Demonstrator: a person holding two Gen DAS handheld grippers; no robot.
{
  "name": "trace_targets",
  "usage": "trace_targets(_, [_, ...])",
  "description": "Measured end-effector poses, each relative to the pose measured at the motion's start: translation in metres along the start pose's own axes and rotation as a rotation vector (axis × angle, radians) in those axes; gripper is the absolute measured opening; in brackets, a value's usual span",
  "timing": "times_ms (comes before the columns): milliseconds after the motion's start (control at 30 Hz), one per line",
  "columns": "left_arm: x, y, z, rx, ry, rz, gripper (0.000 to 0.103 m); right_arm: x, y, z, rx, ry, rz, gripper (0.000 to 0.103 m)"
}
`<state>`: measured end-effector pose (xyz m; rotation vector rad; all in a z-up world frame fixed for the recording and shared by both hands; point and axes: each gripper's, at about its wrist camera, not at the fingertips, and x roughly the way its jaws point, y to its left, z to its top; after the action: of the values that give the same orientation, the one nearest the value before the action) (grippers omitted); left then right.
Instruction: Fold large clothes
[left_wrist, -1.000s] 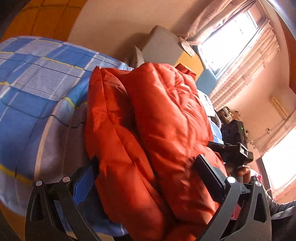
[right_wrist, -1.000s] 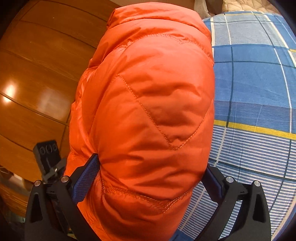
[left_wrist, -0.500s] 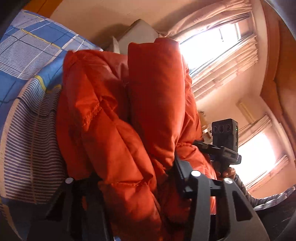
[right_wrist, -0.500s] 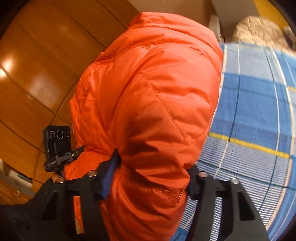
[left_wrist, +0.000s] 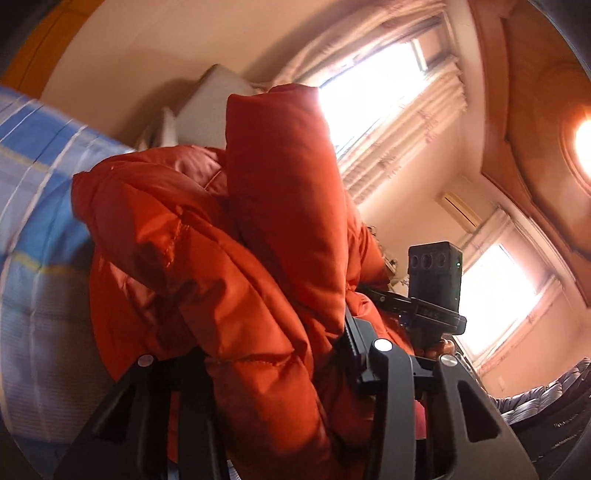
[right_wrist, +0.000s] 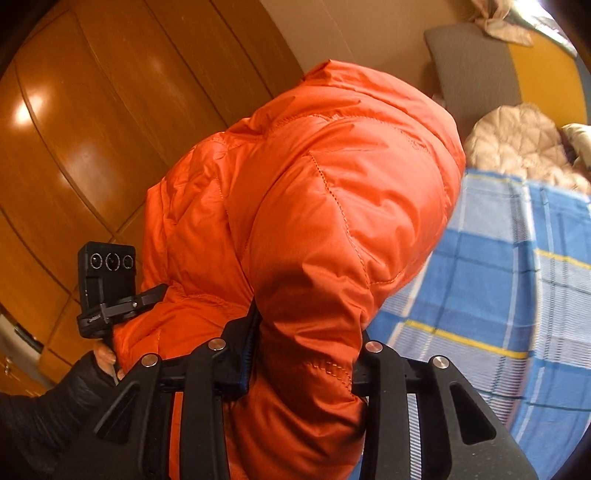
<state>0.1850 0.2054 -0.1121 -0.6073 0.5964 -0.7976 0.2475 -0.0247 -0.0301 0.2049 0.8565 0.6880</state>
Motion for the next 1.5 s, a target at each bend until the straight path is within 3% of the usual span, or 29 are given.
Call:
trace_targets(267, [0.087, -0.023, 0.029, 0.076, 0.098, -0.05, 0.039, -0.067, -0.048, -0.001, 0.04, -0.071, -0.097, 0.033])
trace_targets(500, [0.17, -0.033, 0.022, 0.091, 0.217, -0.059, 0.039, -0.103, -0.118, -0.013, 0.122, -0.071, -0.204, 0.033])
trace_targets(600, [0.196, -0.035, 0.015, 0.09, 0.274, -0.022, 0.039, -0.108, -0.14, -0.024, 0.151, -0.048, -0.257, 0.034])
trace_targets(667, [0.211, -0.027, 0.004, 0.083, 0.315, 0.033, 0.039, -0.103, -0.151, -0.035, 0.182, -0.025, -0.282, 0.038])
trace_targets(767, [0.223, -0.02, -0.012, 0.055, 0.336, 0.094, 0.041, -0.096, -0.166, -0.053, 0.237, -0.022, -0.297, 0.051])
trace_targets(800, [0.224, -0.02, -0.016, 0.06, 0.337, 0.109, 0.042, -0.096, -0.169, -0.056, 0.261, -0.03, -0.304, 0.06])
trace_targets(900, [0.229, -0.021, -0.02, 0.051, 0.327, 0.148, 0.05, -0.098, -0.166, -0.061, 0.277, -0.049, -0.368, 0.078])
trace_targets(967, [0.232, -0.023, -0.021, 0.061, 0.31, 0.182, 0.056, -0.102, -0.158, -0.061, 0.284, -0.055, -0.393, 0.079])
trace_targets(1267, [0.226, -0.034, -0.025, 0.114, 0.244, 0.288, 0.058, -0.12, -0.116, -0.063, 0.186, -0.101, -0.608, 0.08])
trace_targets(1500, [0.214, -0.047, -0.028, 0.175, 0.184, 0.415, 0.061, -0.132, -0.079, -0.081, 0.146, -0.131, -0.68, 0.08])
